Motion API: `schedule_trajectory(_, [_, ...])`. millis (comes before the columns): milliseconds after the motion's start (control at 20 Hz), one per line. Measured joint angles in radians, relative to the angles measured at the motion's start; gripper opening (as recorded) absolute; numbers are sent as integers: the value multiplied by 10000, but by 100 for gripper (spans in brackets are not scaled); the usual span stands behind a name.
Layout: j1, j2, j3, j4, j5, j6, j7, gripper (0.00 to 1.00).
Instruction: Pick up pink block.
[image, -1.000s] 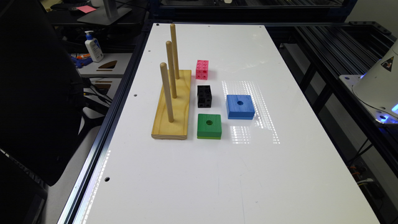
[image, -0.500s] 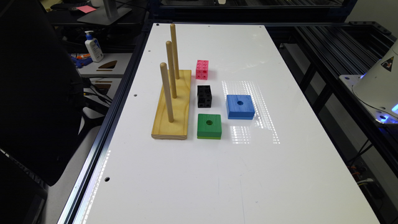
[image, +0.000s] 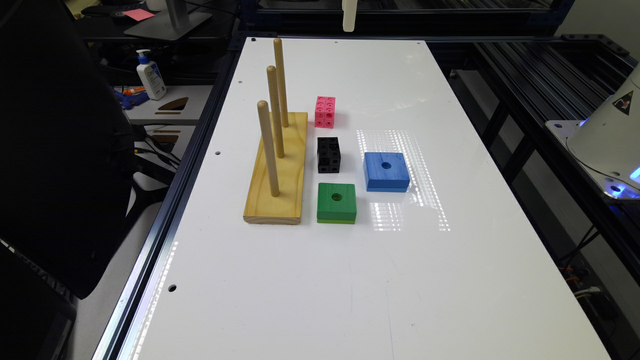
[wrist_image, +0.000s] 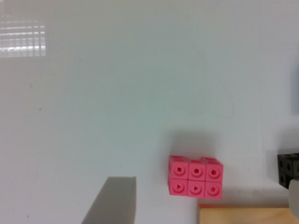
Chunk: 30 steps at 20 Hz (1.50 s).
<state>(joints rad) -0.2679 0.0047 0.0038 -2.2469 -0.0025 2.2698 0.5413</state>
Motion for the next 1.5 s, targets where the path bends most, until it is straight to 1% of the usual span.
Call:
schedule_trajectory(100, [0, 104, 1, -43, 0, 70, 0, 100])
schedule_trajectory(350, [0, 686, 2, -80, 0, 645, 0, 100])
schedule_trajectory(500, [1, 814, 4, -114, 0, 749, 0, 100])
schedule_trajectory(600, [1, 1043, 7, -196, 0, 1034, 0, 100])
schedule_trajectory(750, [2, 1383, 20, -212, 0, 1399, 0, 100])
schedule_trajectory(850, [2, 1519, 42, -207, 0, 1549, 0, 100])
schedule_trajectory(1200, [2, 1544, 149, -160, 0, 1590, 4, 100])
schedule_trajectory(1500, [3, 1553, 179, -156, 0, 1591, 4, 100])
